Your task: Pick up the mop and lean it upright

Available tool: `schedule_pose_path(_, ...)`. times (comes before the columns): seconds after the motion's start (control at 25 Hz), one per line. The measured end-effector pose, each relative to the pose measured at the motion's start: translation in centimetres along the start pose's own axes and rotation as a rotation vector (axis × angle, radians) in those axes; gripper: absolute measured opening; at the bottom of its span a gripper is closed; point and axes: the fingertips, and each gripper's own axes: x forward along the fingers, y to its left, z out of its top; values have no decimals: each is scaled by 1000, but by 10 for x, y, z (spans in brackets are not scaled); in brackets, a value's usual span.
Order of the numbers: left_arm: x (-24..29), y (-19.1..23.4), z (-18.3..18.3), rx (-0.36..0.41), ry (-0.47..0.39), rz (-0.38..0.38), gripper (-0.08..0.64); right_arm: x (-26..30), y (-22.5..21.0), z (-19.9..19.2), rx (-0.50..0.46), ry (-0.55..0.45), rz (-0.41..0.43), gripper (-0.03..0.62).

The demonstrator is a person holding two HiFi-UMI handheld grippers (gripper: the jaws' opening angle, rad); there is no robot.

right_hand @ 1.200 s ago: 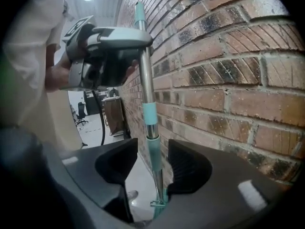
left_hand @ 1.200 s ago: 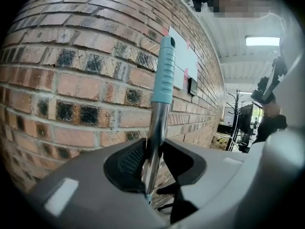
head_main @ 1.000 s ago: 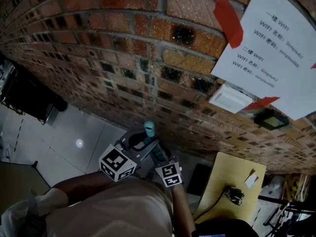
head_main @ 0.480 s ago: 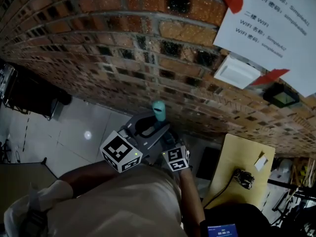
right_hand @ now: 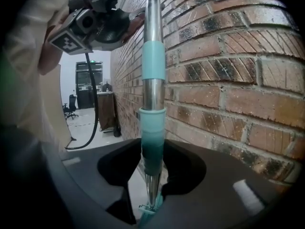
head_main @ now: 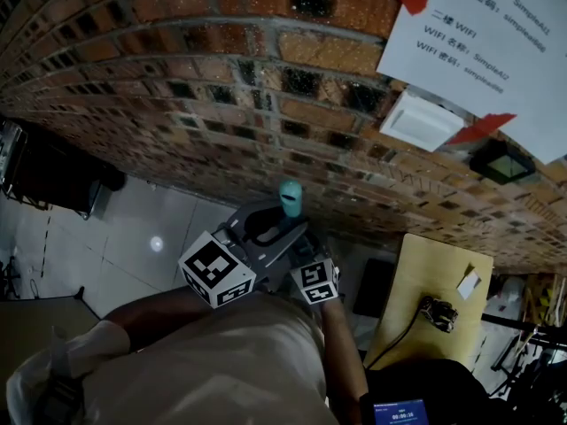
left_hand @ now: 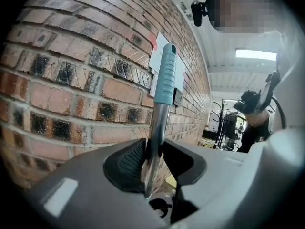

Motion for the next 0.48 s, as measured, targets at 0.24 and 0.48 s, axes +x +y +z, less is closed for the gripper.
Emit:
schedule_pose_path(0.24,-1,-2,1,-5,0,-28,137,2,1,3,1,-10,-23,135)
schedule_pose_path(0.48,1,-6,-3,-24,-9,-100,172,-6,-1,3,40,-31,-45,130)
